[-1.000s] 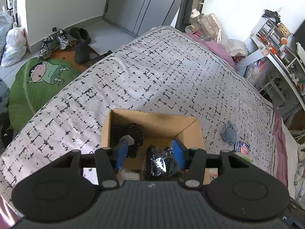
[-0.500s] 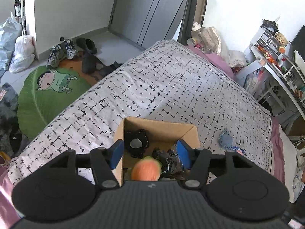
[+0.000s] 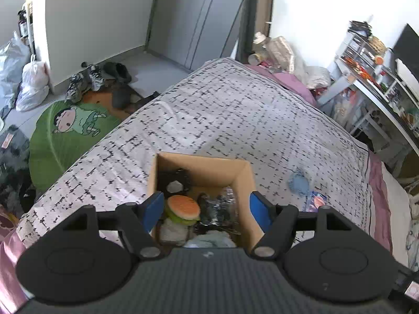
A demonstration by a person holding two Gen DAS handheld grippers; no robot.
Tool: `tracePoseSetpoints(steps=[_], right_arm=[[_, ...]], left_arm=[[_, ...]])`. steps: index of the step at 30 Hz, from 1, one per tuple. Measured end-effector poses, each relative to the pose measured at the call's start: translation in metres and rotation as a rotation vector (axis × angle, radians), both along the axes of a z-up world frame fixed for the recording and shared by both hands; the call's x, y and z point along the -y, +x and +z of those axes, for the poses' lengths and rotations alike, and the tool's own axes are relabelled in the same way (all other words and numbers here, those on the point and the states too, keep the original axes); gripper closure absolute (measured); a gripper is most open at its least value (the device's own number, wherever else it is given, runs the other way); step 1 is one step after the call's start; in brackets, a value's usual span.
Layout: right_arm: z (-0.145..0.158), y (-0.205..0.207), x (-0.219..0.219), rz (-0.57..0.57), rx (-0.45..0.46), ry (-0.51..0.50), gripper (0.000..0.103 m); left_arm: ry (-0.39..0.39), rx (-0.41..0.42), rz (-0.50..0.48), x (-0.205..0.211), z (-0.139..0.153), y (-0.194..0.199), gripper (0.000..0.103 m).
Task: Organize soft objects
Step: 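Open both grippers to drop the pad and sponge into the box, then move both grippers toward the blue plush and planet tissue pack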
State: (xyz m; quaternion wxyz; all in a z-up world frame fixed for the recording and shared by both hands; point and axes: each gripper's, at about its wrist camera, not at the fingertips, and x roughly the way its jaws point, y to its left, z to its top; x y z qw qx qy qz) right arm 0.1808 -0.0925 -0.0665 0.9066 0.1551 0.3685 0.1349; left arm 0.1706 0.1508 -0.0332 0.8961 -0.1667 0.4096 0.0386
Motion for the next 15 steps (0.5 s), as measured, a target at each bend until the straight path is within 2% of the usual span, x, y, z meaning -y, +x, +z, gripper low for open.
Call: tracePoseSetpoints(steps=[4,9,15], right_arm=[[0.000,-0.004,0.016,-0.025,0.007,-0.034,0.038],[-0.001,-0.009,0.036,-0.060,0.012,-0.055,0.026],[-0.004,-0.010,0.054,-0.082,0.021,-0.050,0.022]], left_arm=[[0.012,0.006,-0.015,0.019,0.004,-0.003,0.031],[0.046,0.009,-0.033,0.045,0.005,-0.004,0.026],[0.078,0.018,-0.065,0.076,0.006,0.001,0.024]])
